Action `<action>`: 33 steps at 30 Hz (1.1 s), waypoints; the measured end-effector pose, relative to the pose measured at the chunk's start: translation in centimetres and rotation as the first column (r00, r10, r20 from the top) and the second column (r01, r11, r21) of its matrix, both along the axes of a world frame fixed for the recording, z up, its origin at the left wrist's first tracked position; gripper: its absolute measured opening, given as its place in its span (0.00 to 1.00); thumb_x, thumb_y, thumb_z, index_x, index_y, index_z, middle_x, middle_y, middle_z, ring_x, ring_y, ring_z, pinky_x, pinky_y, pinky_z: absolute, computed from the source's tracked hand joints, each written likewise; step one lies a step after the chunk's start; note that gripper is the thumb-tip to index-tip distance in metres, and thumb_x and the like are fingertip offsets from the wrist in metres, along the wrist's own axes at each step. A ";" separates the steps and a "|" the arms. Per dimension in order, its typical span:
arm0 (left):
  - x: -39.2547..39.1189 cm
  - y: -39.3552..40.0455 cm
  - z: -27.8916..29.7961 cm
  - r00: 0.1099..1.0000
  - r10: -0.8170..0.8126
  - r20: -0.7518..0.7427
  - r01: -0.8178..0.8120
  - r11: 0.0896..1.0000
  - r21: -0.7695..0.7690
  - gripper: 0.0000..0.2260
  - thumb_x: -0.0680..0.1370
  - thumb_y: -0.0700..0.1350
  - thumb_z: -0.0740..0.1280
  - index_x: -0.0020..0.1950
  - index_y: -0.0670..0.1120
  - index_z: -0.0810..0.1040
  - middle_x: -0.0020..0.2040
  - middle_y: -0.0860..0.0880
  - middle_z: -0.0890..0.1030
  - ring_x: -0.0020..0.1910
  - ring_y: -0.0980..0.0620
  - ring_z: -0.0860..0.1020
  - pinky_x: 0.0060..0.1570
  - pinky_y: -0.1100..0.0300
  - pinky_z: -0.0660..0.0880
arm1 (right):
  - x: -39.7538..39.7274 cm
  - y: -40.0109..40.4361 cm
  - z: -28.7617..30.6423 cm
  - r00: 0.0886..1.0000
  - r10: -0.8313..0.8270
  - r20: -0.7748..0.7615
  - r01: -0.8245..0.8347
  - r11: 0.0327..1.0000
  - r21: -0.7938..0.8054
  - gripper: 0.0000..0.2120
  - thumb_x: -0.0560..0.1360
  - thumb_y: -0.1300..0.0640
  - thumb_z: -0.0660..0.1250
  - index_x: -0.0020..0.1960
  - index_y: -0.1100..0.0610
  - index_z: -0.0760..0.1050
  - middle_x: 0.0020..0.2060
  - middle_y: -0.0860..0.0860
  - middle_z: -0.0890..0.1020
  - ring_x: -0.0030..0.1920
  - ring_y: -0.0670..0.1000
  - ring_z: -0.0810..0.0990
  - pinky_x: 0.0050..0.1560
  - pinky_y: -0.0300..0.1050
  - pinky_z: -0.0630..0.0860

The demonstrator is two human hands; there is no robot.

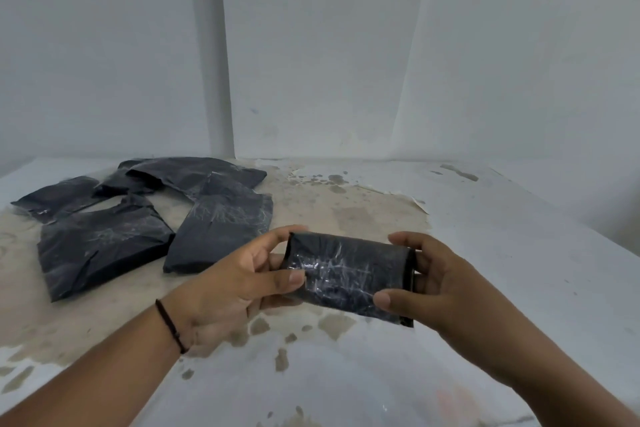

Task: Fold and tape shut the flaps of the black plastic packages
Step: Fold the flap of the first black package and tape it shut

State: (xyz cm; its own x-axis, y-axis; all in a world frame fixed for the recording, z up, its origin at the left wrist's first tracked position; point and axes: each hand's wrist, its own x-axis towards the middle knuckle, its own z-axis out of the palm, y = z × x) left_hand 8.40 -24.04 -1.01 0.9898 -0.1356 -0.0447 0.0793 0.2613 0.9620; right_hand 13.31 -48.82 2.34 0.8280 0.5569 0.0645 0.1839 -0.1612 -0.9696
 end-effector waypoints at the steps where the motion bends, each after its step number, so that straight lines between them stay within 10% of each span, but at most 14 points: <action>1: 0.1 0.0 0.0 0.998 0.066 -0.004 -0.066 0.996 -0.064 0.40 0.56 0.43 0.83 0.65 0.47 0.72 0.52 0.38 0.83 0.44 0.46 0.84 0.39 0.59 0.81 | 0.0 0.4 0.1 0.999 -0.021 0.030 0.020 0.999 0.042 0.26 0.65 0.60 0.76 0.59 0.47 0.71 0.48 0.48 0.84 0.45 0.49 0.85 0.43 0.42 0.80; 5: 1.0 0.1 0.2 0.919 0.386 -0.077 -0.391 0.918 -0.066 0.29 0.62 0.48 0.76 0.61 0.43 0.75 0.44 0.42 0.85 0.37 0.50 0.84 0.32 0.60 0.81 | 0.0 2.1 -0.1 0.915 -0.168 0.366 0.193 0.981 -0.034 0.16 0.67 0.55 0.76 0.49 0.42 0.74 0.43 0.42 0.82 0.43 0.42 0.81 0.44 0.36 0.77; 8: 1.2 -0.2 1.0 0.930 0.327 -0.165 -0.348 0.930 -0.120 0.29 0.66 0.55 0.71 0.59 0.37 0.74 0.50 0.36 0.83 0.44 0.43 0.84 0.37 0.51 0.83 | 0.5 3.7 -0.5 0.570 -0.167 0.804 0.333 0.942 -0.040 0.15 0.71 0.60 0.72 0.50 0.44 0.73 0.45 0.40 0.76 0.45 0.40 0.76 0.46 0.28 0.70; 14: 2.5 -0.9 2.4 0.965 0.237 -0.111 -0.253 0.954 -0.161 0.17 0.70 0.41 0.69 0.57 0.35 0.78 0.48 0.37 0.84 0.40 0.46 0.82 0.36 0.56 0.81 | 1.3 6.6 -2.3 0.338 0.090 0.937 0.244 0.953 -0.180 0.17 0.76 0.37 0.58 0.58 0.45 0.74 0.52 0.46 0.77 0.53 0.46 0.76 0.53 0.39 0.74; 18: 3.6 0.7 2.3 0.951 0.296 -0.092 -0.307 0.942 -0.136 0.18 0.69 0.38 0.68 0.59 0.37 0.78 0.54 0.36 0.82 0.52 0.39 0.81 0.54 0.47 0.78 | 2.1 7.4 -1.2 0.826 -0.234 0.513 0.294 0.955 -0.038 0.31 0.62 0.24 0.58 0.60 0.36 0.70 0.54 0.35 0.76 0.55 0.34 0.75 0.53 0.28 0.71; 20: 3.9 0.9 2.0 0.957 0.277 -0.085 -0.287 0.950 -0.127 0.18 0.70 0.38 0.67 0.59 0.38 0.78 0.55 0.36 0.82 0.56 0.37 0.79 0.59 0.44 0.75 | 3.6 7.5 -0.7 0.973 -0.147 0.180 0.178 0.969 -0.170 0.26 0.61 0.29 0.63 0.53 0.41 0.76 0.47 0.41 0.83 0.47 0.38 0.80 0.51 0.35 0.75; 23: 4.4 1.0 1.7 0.964 0.261 -0.058 -0.265 0.959 -0.100 0.16 0.71 0.37 0.67 0.59 0.40 0.79 0.56 0.37 0.82 0.57 0.38 0.79 0.61 0.43 0.74 | 4.9 7.9 -0.3 0.999 -0.028 -0.028 0.023 0.985 -0.173 0.12 0.69 0.43 0.69 0.42 0.50 0.84 0.33 0.50 0.83 0.33 0.45 0.78 0.40 0.41 0.76; 33: 9.6 0.0 -0.1 0.918 0.395 0.015 -0.395 0.917 0.051 0.25 0.71 0.48 0.72 0.67 0.51 0.73 0.51 0.47 0.84 0.50 0.49 0.83 0.48 0.55 0.80 | 9.8 8.5 -1.3 0.974 -0.138 -0.181 0.129 0.990 -0.061 0.08 0.72 0.56 0.73 0.49 0.56 0.80 0.38 0.57 0.85 0.34 0.50 0.81 0.34 0.45 0.77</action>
State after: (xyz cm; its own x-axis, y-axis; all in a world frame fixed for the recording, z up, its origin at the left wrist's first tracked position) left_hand 17.99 -24.00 -1.13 0.9624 0.2692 -0.0369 -0.0242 0.2201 0.9752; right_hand 23.06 -40.28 0.99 0.8901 0.4397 -0.1202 -0.0232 -0.2197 -0.9753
